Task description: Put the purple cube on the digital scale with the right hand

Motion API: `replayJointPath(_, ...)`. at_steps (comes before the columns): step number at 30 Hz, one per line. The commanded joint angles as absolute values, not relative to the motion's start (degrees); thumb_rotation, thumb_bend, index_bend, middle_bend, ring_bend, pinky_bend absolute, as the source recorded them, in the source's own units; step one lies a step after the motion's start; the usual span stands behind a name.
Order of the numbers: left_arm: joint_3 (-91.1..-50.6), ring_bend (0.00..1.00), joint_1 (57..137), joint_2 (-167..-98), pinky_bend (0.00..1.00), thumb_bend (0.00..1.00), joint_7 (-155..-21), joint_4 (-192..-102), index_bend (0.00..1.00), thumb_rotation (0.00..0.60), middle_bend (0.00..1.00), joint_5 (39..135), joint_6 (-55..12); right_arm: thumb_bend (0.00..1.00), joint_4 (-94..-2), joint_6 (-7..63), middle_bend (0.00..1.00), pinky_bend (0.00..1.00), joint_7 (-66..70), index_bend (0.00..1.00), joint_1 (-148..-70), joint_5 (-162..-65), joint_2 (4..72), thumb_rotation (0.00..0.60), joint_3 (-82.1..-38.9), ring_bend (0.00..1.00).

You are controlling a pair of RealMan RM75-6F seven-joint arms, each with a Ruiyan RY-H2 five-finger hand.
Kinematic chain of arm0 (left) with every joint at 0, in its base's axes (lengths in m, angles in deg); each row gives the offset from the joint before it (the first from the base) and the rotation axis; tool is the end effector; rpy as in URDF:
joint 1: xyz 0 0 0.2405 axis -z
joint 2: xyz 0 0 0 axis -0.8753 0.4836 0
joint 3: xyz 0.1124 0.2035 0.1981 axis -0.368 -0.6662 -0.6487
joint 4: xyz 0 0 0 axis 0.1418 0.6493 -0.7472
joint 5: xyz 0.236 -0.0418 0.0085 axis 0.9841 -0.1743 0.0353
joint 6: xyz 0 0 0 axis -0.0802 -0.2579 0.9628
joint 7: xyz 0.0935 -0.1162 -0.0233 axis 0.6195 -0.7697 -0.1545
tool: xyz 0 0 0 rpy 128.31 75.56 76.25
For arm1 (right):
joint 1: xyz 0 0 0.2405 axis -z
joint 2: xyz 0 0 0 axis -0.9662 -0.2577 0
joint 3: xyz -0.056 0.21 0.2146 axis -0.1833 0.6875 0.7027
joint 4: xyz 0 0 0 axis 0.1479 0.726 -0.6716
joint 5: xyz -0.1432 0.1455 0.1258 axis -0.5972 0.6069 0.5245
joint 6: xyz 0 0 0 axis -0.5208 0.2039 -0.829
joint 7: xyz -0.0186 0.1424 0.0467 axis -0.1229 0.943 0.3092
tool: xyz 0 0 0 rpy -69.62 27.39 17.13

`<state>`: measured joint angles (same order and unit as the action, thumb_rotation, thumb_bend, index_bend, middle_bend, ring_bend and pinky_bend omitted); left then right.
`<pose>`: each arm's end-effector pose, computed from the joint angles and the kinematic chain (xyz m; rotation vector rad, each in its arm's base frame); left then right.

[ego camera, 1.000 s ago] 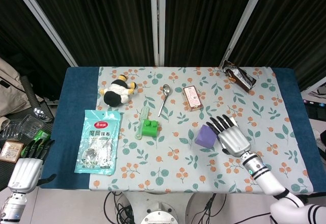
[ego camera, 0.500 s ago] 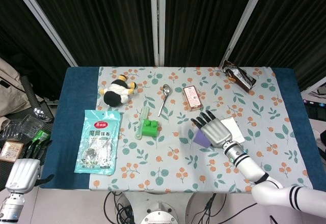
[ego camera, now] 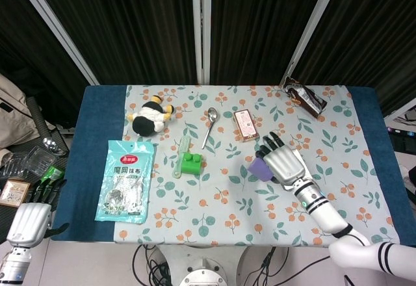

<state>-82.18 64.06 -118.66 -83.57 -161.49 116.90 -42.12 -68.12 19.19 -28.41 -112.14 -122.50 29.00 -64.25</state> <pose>-0.3811 0.1562 0.1088 -1.5365 -0.8994 -0.7877 -0.2195 -0.3588 0.0255 1.9767 -0.6592 0.7324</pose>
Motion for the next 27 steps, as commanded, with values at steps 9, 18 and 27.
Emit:
replayJointPath(9, -82.21, 0.0, 64.45, -119.09, 0.01, 0.11, -83.38, -161.28, 0.06, 0.6, 0.06, 117.09, -41.47, 0.15, -68.64, 22.69, 0.51, 0.0, -27.16, 0.55, -107.27, -118.18, 21.15, 0.6, -65.28, 0.1)
replayJointPath(18, -82.13, 0.0, 64.62, -119.01, 0.01, 0.11, -82.41, -162.05, 0.06, 0.6, 0.06, 116.92, -41.17, 0.15, -65.45, 19.71, 0.5, 0.0, -25.02, 0.55, -107.17, -114.57, 22.77, 0.6, -65.87, 0.1)
replayJointPath(27, -82.11, 0.0, 64.86, -119.01, 0.01, 0.11, -83.01, -161.81, 0.06, 0.6, 0.06, 116.53, -40.51, 0.13, -63.92, 18.71, 0.5, 0.0, -23.27, 0.55, -107.57, -113.13, 24.71, 0.6, -65.53, 0.1)
